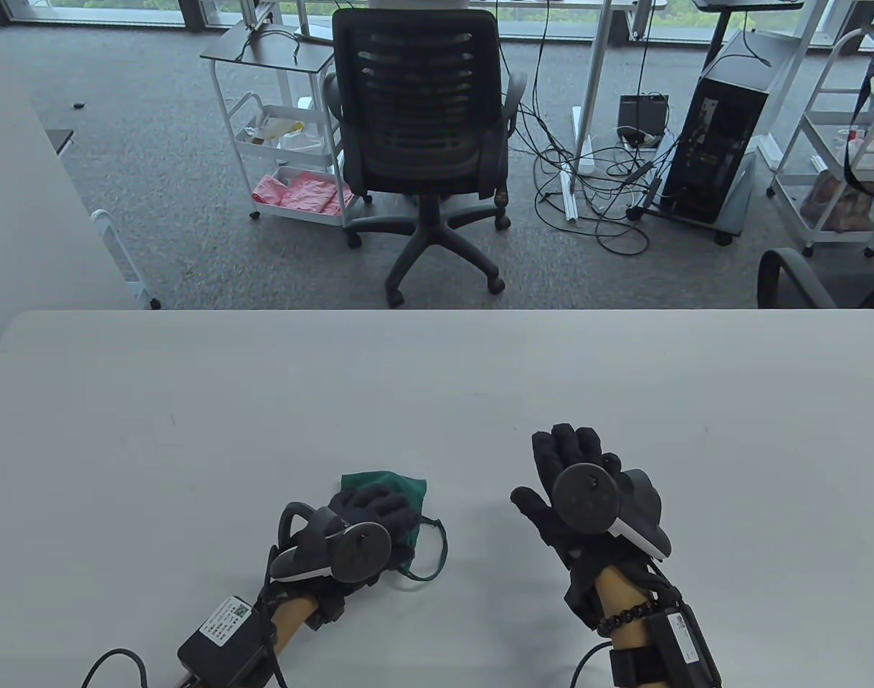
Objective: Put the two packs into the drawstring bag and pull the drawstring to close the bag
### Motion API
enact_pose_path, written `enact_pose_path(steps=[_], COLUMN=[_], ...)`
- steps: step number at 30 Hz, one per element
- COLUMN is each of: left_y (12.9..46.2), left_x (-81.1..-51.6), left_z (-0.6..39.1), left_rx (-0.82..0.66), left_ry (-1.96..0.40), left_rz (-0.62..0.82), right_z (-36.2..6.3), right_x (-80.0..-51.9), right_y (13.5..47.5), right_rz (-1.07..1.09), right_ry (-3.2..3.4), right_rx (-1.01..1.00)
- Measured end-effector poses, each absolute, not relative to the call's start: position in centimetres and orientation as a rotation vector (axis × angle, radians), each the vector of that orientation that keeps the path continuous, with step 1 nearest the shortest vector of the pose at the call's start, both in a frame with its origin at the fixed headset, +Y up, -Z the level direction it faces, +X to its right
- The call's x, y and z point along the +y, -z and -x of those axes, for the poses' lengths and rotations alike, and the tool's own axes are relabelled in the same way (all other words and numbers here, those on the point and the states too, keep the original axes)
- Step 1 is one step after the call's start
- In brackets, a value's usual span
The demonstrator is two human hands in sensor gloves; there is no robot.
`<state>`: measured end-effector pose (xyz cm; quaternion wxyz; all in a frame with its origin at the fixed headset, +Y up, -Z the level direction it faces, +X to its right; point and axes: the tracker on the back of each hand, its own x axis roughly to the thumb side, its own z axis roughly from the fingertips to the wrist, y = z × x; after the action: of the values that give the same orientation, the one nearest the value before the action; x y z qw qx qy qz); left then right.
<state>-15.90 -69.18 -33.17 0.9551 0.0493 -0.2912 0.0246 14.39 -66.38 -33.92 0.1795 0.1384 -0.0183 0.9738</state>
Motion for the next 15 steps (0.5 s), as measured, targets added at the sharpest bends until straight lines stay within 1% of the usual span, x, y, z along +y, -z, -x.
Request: enact_pose_path(steps=[2,5,7,9,11,15], left_y=[33.6,34.1,34.5,34.7,34.8,35.0], left_x=[-68.1,-67.0,-66.6,-66.7,-67.2,-67.7], left_z=[17.3,19.2,20.9,22.3,23.5,25.0], left_rx=[-0.470,-0.350,-0.255,-0.193,-0.146,-0.097], left_ry=[-0.027,0.009,-0.001,-0.032,-0.055,0.001], left_rz=[-0.108,-0.140,-0.136,-0.121,-0.138,-0.098], right_z=[-14.4,-14.4,-14.5,-14.6,-14.8,-15.2], right_x=[-66.4,-66.4,-66.3,-66.3,-66.4,-66.2], right_y=[33.9,33.9,33.9,33.9,33.9,33.8], right_rz=[-0.390,-0.385,-0.378,-0.373,-0.366,-0.354], right_ry=[-2.753,-2.763,-2.772,-2.775,-2.776,-2.777], right_rx=[-0.052,-0.059,-0.071,-0.084,-0.094,-0.130])
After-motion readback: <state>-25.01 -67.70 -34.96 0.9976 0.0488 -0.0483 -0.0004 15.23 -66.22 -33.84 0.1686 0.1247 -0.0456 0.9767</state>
